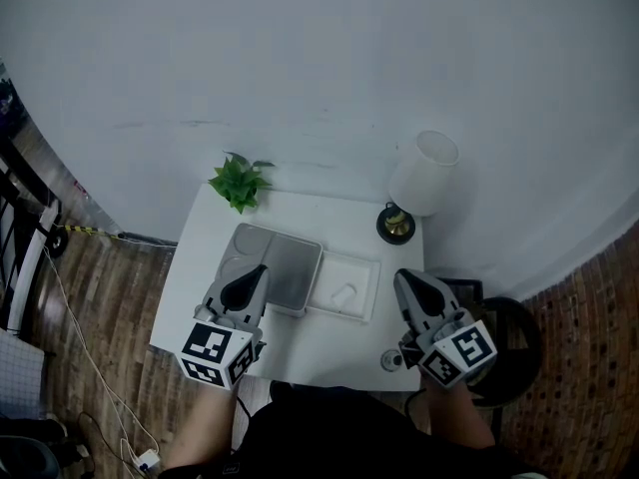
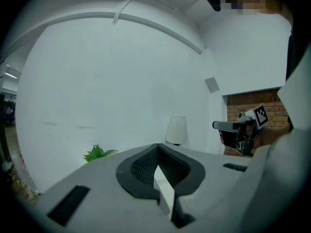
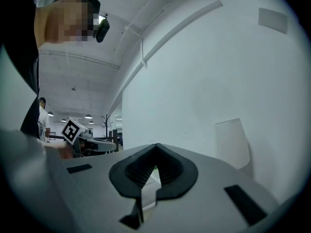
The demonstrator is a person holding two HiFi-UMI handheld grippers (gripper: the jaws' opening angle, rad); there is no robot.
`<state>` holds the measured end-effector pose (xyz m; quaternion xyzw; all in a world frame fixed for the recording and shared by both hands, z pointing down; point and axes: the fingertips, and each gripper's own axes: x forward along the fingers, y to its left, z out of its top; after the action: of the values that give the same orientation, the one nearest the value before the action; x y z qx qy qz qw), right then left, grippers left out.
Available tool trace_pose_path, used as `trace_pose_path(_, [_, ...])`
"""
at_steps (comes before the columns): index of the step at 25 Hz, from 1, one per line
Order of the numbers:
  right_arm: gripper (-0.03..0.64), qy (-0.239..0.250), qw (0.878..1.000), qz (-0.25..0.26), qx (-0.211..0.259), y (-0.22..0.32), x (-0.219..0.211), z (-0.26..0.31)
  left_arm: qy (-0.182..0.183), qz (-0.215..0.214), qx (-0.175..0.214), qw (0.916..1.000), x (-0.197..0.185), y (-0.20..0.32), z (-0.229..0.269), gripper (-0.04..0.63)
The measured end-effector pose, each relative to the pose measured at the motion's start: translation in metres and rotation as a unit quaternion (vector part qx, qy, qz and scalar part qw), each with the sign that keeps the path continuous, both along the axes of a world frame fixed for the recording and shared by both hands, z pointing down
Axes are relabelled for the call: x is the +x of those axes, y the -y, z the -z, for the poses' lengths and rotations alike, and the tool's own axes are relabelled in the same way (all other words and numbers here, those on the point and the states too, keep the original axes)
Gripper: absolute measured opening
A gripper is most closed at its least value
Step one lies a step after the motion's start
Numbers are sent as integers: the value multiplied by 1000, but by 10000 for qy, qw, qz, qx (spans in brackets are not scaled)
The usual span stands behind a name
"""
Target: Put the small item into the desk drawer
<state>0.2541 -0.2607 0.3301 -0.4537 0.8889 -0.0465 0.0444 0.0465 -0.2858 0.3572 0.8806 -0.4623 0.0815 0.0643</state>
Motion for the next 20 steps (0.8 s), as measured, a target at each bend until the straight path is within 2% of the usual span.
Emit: trace_pose_path(20, [-2,-71,9997,218,-1,5,-8,5,-32,191,-256,9995,-13,2,-10,9])
